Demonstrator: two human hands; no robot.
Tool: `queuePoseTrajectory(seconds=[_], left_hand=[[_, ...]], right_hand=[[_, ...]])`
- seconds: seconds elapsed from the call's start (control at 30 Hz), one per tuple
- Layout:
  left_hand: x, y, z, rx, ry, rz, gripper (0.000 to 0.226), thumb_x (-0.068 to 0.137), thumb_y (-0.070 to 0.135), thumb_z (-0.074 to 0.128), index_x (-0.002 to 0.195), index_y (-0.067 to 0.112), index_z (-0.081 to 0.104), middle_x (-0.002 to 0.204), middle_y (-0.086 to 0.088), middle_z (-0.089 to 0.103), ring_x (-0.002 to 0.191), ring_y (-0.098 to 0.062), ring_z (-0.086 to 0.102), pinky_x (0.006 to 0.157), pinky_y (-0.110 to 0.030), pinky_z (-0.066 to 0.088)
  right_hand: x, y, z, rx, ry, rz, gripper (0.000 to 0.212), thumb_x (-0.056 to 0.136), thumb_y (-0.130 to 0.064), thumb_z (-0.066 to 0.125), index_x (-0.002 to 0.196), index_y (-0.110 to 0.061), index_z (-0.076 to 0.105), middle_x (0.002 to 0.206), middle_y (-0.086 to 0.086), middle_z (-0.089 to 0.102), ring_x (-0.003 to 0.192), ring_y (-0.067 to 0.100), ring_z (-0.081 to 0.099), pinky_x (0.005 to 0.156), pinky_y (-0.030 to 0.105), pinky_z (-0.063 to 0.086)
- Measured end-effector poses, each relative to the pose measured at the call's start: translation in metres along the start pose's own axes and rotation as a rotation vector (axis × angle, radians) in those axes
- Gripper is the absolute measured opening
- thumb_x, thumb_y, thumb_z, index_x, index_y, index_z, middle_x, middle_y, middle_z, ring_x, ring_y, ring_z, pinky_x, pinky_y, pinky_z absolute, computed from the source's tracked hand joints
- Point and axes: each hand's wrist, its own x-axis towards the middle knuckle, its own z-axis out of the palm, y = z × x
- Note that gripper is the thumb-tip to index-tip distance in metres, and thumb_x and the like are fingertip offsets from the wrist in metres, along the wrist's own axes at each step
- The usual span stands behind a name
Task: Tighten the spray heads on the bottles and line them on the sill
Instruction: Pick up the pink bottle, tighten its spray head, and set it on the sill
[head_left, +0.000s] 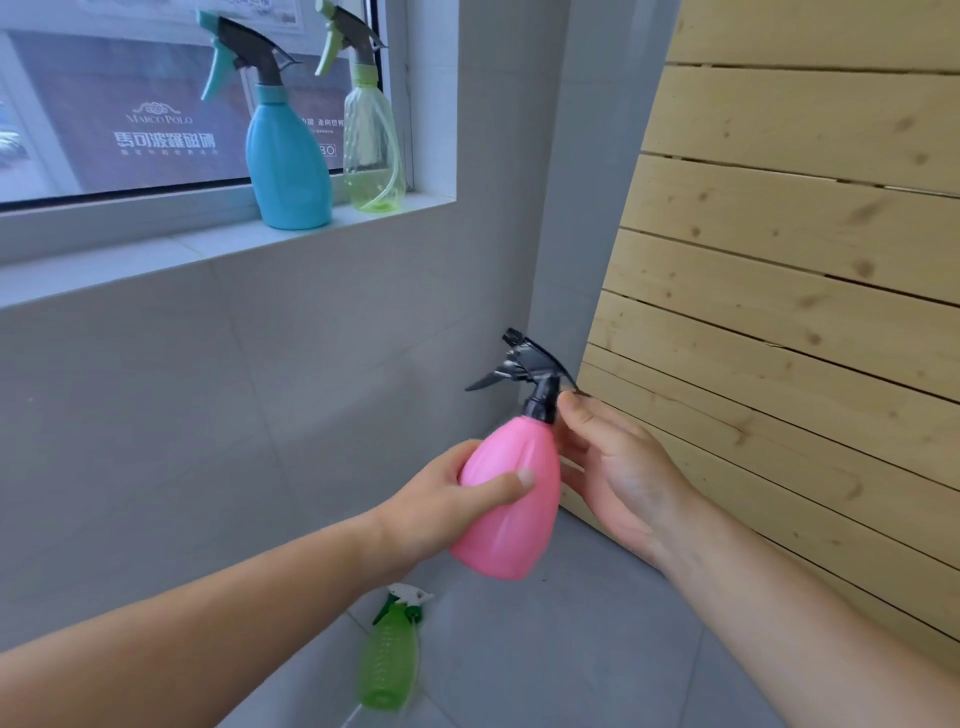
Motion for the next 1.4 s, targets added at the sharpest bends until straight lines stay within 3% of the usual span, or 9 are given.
queuePoseTrajectory(seconds=[0.13,0.2,0.4,0.63,0.83,1.03,1.13,1.23,1.4], left_hand=[[0.002,0.005,-0.018,-0.085,0.108,0.022,0.08,0.067,0.067,0.074,0.134,0.029,0.056,0.125,0.003,0.073,0.112,-0.017,0.073,0.099,-0.045,0.059],[0.001,0.007,-0.025,-0.123,0.141,0.028,0.083,0.067,0.07,0.072,0.138,0.029,0.054,0.129,0.004,0.072,0.116,-0.017,0.071,0.103,-0.048,0.056],[-0.01,0.025,-0.049,-0.194,0.207,0.069,0.055,0.082,0.054,0.06,0.131,0.028,0.058,0.129,-0.004,0.072,0.118,-0.024,0.069,0.105,-0.052,0.053],[-0.047,0.068,-0.117,-0.112,0.359,0.254,0.031,0.098,0.037,0.061,0.129,0.032,0.061,0.126,0.003,0.074,0.118,-0.02,0.07,0.104,-0.046,0.053],[-0.057,0.118,-0.191,-0.013,0.524,0.388,0.051,0.093,0.034,0.07,0.141,0.022,0.058,0.122,-0.005,0.073,0.11,-0.019,0.073,0.097,-0.039,0.056],[-0.05,0.149,-0.252,0.087,0.63,0.396,0.048,0.096,0.028,0.069,0.141,0.018,0.057,0.117,-0.005,0.073,0.105,-0.018,0.073,0.097,-0.036,0.056],[-0.041,0.148,-0.272,0.095,0.664,0.382,0.051,0.094,0.028,0.072,0.142,0.018,0.057,0.118,-0.007,0.074,0.107,-0.022,0.074,0.1,-0.04,0.056],[-0.038,0.146,-0.28,0.075,0.708,0.379,0.049,0.095,0.024,0.071,0.142,0.017,0.055,0.111,-0.005,0.074,0.1,-0.021,0.073,0.088,-0.033,0.058],[-0.03,0.136,-0.296,0.054,0.74,0.351,0.053,0.094,0.025,0.072,0.144,0.019,0.054,0.121,-0.015,0.073,0.11,-0.03,0.072,0.101,-0.049,0.056]], right_hand=[[-0.004,0.004,0.003,-0.16,-0.027,0.025,0.053,0.074,-0.038,0.072,0.124,-0.021,0.062,0.117,0.008,0.074,0.107,0.022,0.068,0.105,0.049,0.047],[-0.007,0.01,0.011,-0.271,-0.084,0.0,0.05,0.08,-0.036,0.075,0.127,-0.024,0.063,0.119,0.003,0.073,0.113,0.022,0.067,0.106,0.052,0.046],[-0.008,0.012,0.044,-0.459,-0.181,-0.21,0.059,0.088,-0.014,0.069,0.138,-0.039,0.049,0.124,-0.005,0.071,0.113,0.006,0.066,0.094,0.023,0.053],[0.026,-0.015,0.122,-0.562,-0.282,-0.357,0.065,0.09,-0.019,0.067,0.146,-0.038,0.04,0.122,-0.005,0.063,0.106,0.011,0.068,0.09,0.024,0.055],[0.074,-0.053,0.214,-0.569,-0.319,-0.463,0.061,0.096,-0.022,0.058,0.151,-0.034,0.031,0.114,-0.007,0.059,0.093,0.003,0.064,0.07,0.007,0.051],[0.124,-0.067,0.275,-0.552,-0.337,-0.502,0.059,0.093,-0.027,0.058,0.147,-0.04,0.038,0.129,0.004,0.063,0.115,0.018,0.064,0.1,0.041,0.053],[0.141,-0.063,0.292,-0.551,-0.329,-0.492,0.057,0.094,-0.027,0.056,0.147,-0.039,0.039,0.128,0.007,0.065,0.114,0.021,0.065,0.099,0.043,0.053],[0.15,-0.058,0.304,-0.556,-0.327,-0.477,0.055,0.096,-0.025,0.053,0.148,-0.037,0.038,0.128,0.009,0.066,0.111,0.021,0.067,0.096,0.038,0.054],[0.159,-0.051,0.317,-0.583,-0.32,-0.487,0.054,0.098,-0.024,0.053,0.149,-0.031,0.039,0.133,0.004,0.061,0.115,0.017,0.063,0.098,0.036,0.054]])
